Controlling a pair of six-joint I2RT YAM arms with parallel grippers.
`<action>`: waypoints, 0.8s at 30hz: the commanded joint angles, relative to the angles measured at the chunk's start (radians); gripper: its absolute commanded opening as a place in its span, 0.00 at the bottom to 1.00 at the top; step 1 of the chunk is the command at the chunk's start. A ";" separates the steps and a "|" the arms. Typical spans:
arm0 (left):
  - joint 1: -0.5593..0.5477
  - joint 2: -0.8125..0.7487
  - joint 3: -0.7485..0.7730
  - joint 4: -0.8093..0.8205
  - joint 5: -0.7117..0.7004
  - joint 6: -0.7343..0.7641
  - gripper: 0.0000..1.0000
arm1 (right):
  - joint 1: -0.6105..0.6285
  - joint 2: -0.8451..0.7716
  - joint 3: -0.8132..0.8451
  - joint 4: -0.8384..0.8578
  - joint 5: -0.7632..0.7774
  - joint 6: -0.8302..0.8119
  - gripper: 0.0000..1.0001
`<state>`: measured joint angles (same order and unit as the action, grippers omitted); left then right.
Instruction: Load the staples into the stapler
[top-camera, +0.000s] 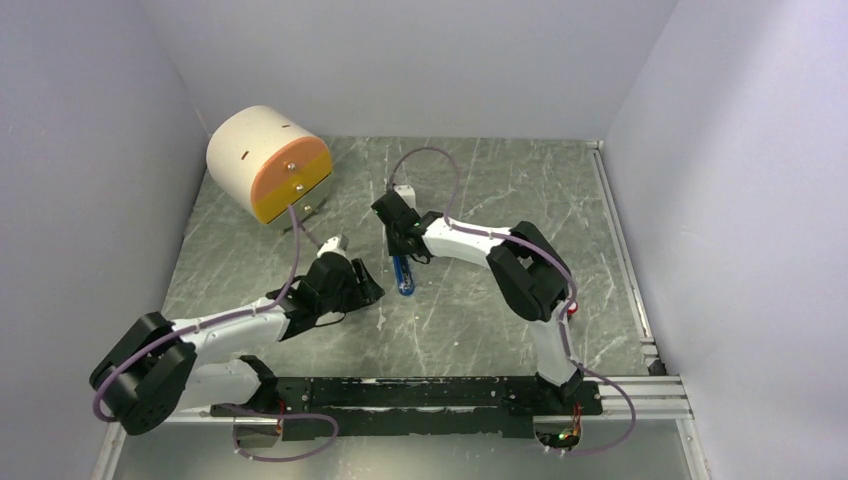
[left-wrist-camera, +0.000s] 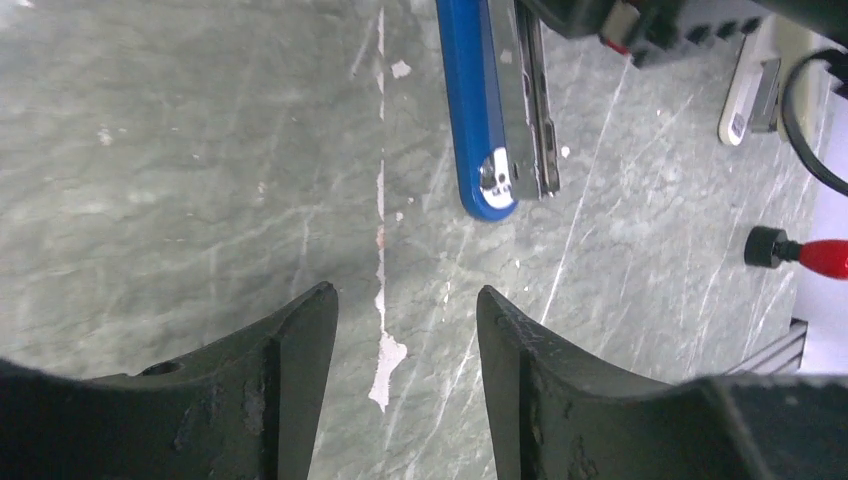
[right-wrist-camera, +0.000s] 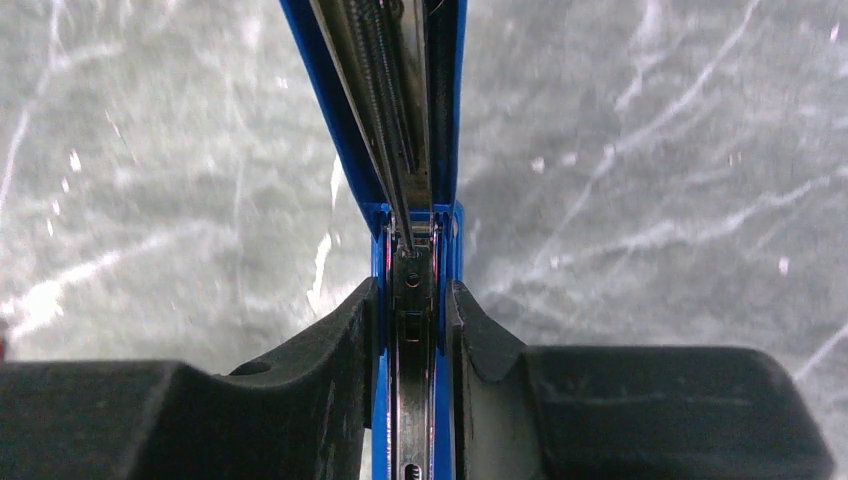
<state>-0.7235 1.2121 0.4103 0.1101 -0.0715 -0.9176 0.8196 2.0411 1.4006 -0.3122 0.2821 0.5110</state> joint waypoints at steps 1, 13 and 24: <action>0.004 -0.073 0.010 -0.099 -0.121 0.021 0.60 | -0.002 0.082 0.116 0.038 0.089 -0.005 0.21; 0.004 -0.128 0.049 -0.211 -0.194 0.021 0.74 | -0.005 0.120 0.183 0.014 0.112 -0.046 0.40; 0.005 -0.161 0.070 -0.273 -0.227 0.006 0.79 | -0.036 -0.095 0.050 0.017 0.015 -0.065 0.60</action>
<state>-0.7235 1.0904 0.4480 -0.1253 -0.2497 -0.9054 0.8085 2.0789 1.5097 -0.3122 0.3195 0.4572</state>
